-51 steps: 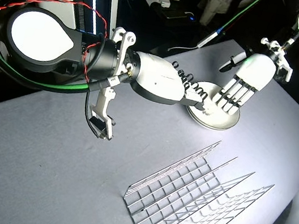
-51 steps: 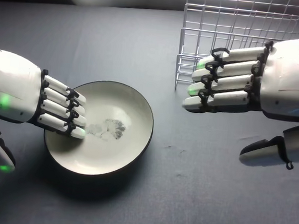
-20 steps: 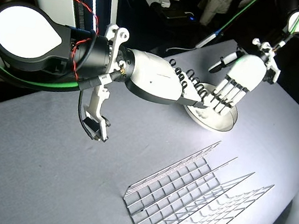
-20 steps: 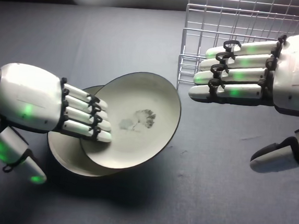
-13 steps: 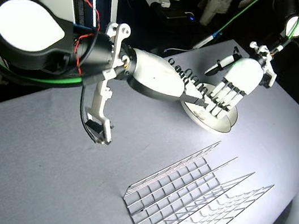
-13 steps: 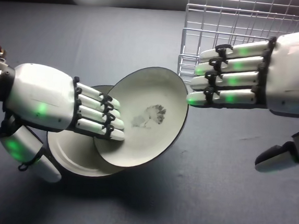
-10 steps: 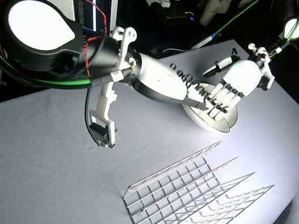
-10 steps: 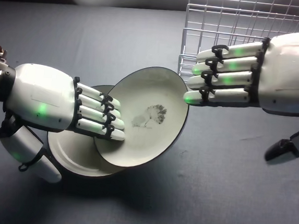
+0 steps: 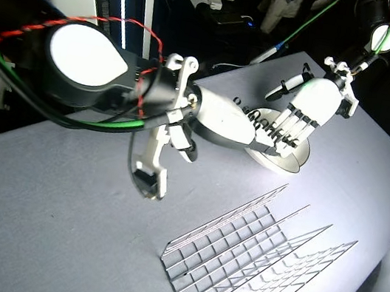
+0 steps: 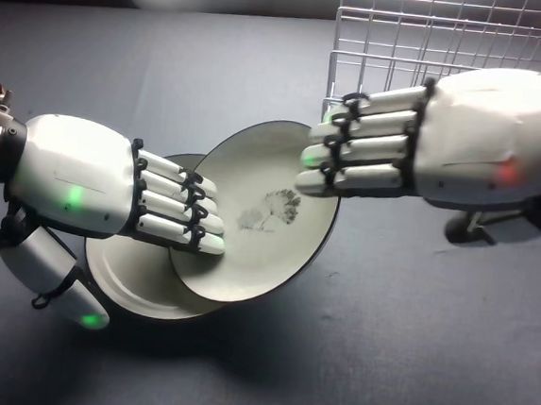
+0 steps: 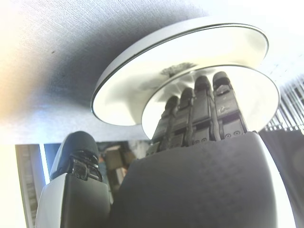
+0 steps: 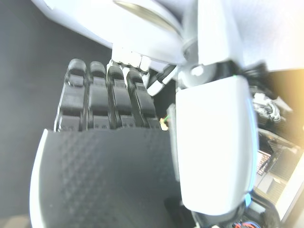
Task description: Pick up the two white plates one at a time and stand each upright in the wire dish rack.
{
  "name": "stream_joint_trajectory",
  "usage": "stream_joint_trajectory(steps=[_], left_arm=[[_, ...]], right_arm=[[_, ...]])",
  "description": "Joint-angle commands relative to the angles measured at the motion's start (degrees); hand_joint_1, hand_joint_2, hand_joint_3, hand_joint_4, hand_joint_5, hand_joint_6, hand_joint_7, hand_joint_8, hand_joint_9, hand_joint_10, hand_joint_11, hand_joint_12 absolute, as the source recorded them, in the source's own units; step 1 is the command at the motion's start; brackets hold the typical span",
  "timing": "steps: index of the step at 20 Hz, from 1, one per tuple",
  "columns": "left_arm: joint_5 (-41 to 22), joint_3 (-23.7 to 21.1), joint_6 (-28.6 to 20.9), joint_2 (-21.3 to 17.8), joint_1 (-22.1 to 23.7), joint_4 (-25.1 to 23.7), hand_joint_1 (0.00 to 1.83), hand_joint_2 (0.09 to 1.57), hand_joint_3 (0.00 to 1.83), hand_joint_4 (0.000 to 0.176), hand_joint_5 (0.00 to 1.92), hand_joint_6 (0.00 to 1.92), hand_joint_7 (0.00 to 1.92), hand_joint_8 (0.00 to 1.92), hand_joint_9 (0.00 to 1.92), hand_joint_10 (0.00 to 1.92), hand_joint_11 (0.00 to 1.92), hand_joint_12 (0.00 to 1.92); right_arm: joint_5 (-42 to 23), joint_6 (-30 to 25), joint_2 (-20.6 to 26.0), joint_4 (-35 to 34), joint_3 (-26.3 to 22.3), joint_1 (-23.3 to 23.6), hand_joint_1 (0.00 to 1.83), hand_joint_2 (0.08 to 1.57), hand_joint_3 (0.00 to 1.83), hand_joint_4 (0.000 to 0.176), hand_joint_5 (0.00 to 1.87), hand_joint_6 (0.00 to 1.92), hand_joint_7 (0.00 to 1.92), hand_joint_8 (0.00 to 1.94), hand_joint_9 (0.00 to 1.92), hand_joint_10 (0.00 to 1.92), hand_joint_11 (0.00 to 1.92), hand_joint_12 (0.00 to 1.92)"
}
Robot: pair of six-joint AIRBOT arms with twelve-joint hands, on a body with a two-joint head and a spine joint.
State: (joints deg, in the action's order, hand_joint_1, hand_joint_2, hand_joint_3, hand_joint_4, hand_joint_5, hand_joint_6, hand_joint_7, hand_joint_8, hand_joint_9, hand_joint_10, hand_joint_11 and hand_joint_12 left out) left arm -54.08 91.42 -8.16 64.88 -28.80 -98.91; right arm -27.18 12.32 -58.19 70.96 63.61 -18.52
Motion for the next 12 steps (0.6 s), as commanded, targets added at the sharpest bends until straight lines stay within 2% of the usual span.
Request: stream_joint_trajectory(steps=[1,4,9,12], left_arm=[[-0.20,-0.02,0.20,0.49,-0.05,0.24,0.00,1.16,0.00,0.000,0.00,0.00,0.00,0.00,0.00,0.00,0.00,0.00],[-0.20,0.06,0.20,0.49,-0.02,0.24,0.00,1.16,0.00,0.000,0.00,0.00,0.00,0.00,0.00,0.00,0.00,0.00],[-0.36,0.53,0.21,0.49,-0.02,0.26,0.00,1.17,0.00,0.000,0.00,0.00,0.00,0.00,0.00,0.00,0.00,0.00],[-0.41,0.93,0.21,0.54,-0.02,0.28,0.00,1.16,0.00,0.000,0.00,0.00,0.00,0.00,0.00,0.00,0.00,0.00]], right_arm=[[-2.32,0.25,-0.15,-2.81,0.37,0.45,1.32,0.96,0.00,0.000,0.15,0.02,0.13,0.01,0.12,0.02,0.00,0.67],[-2.03,0.39,-2.21,-2.82,0.77,0.15,1.24,0.98,0.00,0.000,0.18,0.01,0.17,0.01,0.17,0.02,0.00,0.75],[-1.41,0.45,-4.64,-2.85,1.25,-1.24,1.26,0.98,0.00,0.000,0.18,0.00,0.19,0.01,0.20,0.02,0.00,0.77],[-1.31,0.51,-6.59,-2.85,2.94,-2.09,1.24,0.99,0.00,0.000,0.22,0.01,0.20,0.00,0.19,0.01,0.00,0.71]])
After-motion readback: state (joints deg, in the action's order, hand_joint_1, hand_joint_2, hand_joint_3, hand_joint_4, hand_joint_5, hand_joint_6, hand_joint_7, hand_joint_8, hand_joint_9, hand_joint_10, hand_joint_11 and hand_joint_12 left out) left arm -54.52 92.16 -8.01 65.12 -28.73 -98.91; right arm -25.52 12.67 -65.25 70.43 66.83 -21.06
